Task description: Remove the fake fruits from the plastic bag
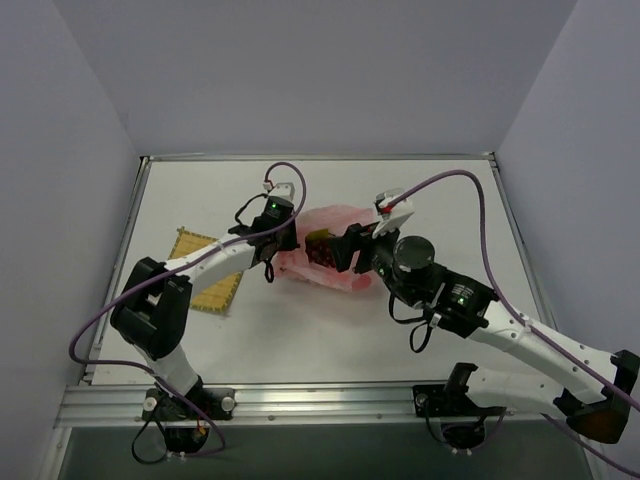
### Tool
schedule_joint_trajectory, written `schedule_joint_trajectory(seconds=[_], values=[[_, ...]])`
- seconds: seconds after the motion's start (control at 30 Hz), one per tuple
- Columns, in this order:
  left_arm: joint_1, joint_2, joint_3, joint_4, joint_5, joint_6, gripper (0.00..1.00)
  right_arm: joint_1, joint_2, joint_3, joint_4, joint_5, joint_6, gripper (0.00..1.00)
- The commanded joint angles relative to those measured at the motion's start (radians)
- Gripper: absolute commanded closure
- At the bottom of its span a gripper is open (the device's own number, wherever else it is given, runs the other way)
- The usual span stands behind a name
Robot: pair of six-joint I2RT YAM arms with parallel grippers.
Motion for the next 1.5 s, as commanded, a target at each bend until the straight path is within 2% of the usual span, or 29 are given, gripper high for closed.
schedule_joint_trajectory(seconds=[0.0, 0.07, 0.13, 0.17, 0.2, 0.27, 0.37, 0.4, 0.53, 0.73, 0.93, 1.03, 1.07, 1.1, 1.17, 1.3, 1.4, 1.47], values=[[0.024, 0.012, 0.067, 0.035, 0.023, -0.035, 0.98, 0.068, 0.051, 0.052, -0.044, 0.016, -0.012, 0.48], [0.031, 0.024, 0.074, 0.033, 0.026, -0.038, 0.98, 0.068, 0.125, 0.066, -0.031, -0.039, -0.015, 0.6], [0.043, 0.029, 0.074, 0.035, 0.026, -0.04, 0.98, 0.059, 0.181, 0.049, -0.022, 0.0, -0.03, 0.66], [0.046, 0.031, 0.074, 0.038, 0.028, -0.043, 0.98, 0.011, 0.243, 0.043, -0.022, 0.0, -0.028, 0.76], [0.052, 0.031, 0.073, 0.041, 0.031, -0.044, 0.98, -0.028, 0.271, 0.032, -0.022, -0.054, -0.021, 0.8], [0.067, 0.031, 0.071, 0.047, 0.035, -0.049, 0.98, -0.111, 0.328, -0.02, 0.002, -0.112, -0.003, 0.84], [0.087, 0.026, 0.061, 0.065, 0.043, -0.06, 0.98, -0.235, 0.348, -0.112, 0.039, -0.021, 0.017, 0.91], [0.092, 0.029, 0.058, 0.067, 0.049, -0.063, 0.98, -0.317, 0.353, -0.131, 0.042, -0.018, 0.023, 0.92], [0.095, 0.06, 0.059, 0.119, 0.06, -0.064, 0.98, -0.466, 0.351, -0.261, 0.139, -0.082, 0.086, 0.94], [0.097, 0.112, 0.048, 0.171, 0.045, -0.063, 0.97, -0.514, 0.419, -0.414, 0.36, -0.153, 0.179, 0.94], [0.101, 0.098, 0.045, 0.19, 0.034, -0.061, 0.95, -0.472, 0.462, -0.462, 0.424, -0.141, 0.221, 0.94], [0.101, 0.045, 0.039, 0.208, 0.071, -0.072, 0.64, -0.395, 0.474, -0.482, 0.44, -0.098, 0.259, 0.92], [0.101, 0.014, 0.039, 0.208, 0.077, -0.081, 0.43, -0.364, 0.477, -0.493, 0.44, -0.075, 0.281, 0.92], [0.101, -0.003, 0.05, 0.2, 0.122, -0.083, 0.32, -0.314, 0.485, -0.496, 0.441, -0.058, 0.29, 0.91], [0.101, -0.067, 0.059, 0.162, 0.146, -0.083, 0.13, -0.295, 0.508, -0.494, 0.447, -0.053, 0.305, 0.9], [0.101, -0.233, 0.03, 0.09, 0.155, -0.069, 0.03, -0.297, 0.486, -0.482, 0.432, -0.05, 0.302, 0.91], [0.098, -0.389, -0.024, -0.022, 0.114, -0.051, 0.03, -0.297, 0.459, -0.468, 0.423, -0.075, 0.296, 0.9], [0.08, -0.512, -0.112, -0.056, 0.086, -0.073, 0.03, -0.295, 0.468, -0.464, 0.429, -0.118, 0.299, 0.9]])
